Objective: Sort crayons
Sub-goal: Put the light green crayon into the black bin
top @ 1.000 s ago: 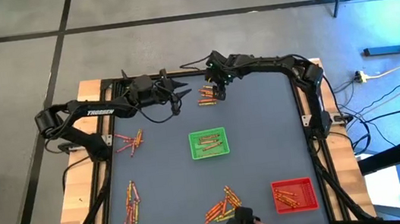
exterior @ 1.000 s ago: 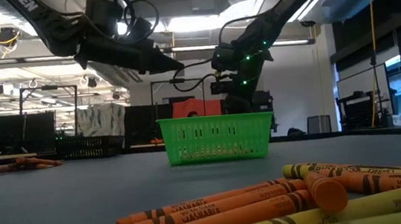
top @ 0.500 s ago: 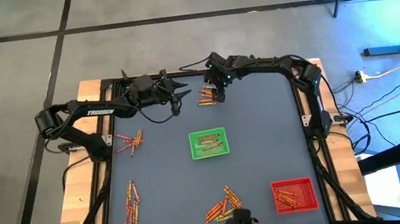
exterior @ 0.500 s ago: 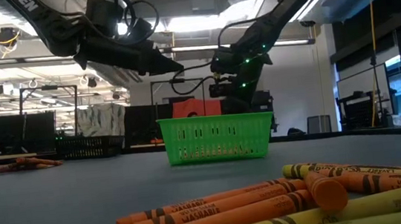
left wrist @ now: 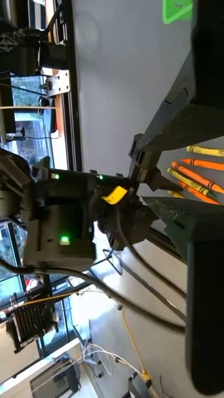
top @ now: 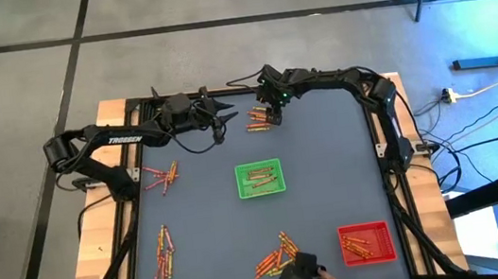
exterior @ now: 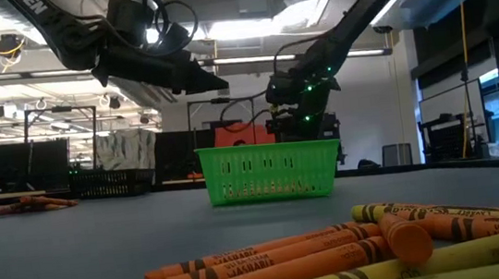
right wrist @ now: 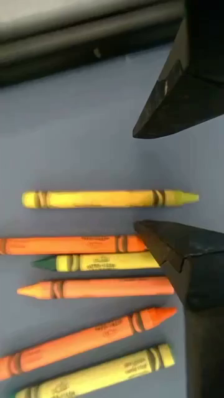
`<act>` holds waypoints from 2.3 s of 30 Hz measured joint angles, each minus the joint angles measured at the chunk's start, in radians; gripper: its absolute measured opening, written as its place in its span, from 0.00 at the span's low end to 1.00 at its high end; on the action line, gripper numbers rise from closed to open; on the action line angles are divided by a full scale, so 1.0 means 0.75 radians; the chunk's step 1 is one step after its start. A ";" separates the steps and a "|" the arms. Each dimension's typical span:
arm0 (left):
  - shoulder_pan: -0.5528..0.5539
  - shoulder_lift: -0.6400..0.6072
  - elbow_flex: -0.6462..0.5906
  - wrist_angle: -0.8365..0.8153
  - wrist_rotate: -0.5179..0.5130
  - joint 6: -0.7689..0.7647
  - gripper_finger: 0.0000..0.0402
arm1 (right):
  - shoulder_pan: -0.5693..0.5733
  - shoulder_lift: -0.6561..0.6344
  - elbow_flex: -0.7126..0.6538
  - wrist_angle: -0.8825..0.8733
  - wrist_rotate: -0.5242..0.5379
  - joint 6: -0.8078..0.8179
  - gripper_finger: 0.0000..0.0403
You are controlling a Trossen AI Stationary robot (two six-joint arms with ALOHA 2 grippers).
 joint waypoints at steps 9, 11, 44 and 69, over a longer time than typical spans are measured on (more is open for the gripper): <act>0.000 0.000 0.000 0.001 0.000 0.000 0.28 | -0.021 0.014 0.002 -0.006 -0.027 -0.020 0.42; 0.000 0.000 0.000 0.001 0.000 0.000 0.28 | -0.022 0.014 0.002 -0.009 -0.037 -0.029 0.34; -0.017 0.000 0.000 0.002 0.014 0.001 0.28 | 0.056 -0.427 -0.150 -0.102 0.082 -0.048 0.00; -0.027 0.000 0.000 0.011 0.015 0.001 0.28 | 0.055 -0.262 -0.287 0.352 0.325 -0.244 0.34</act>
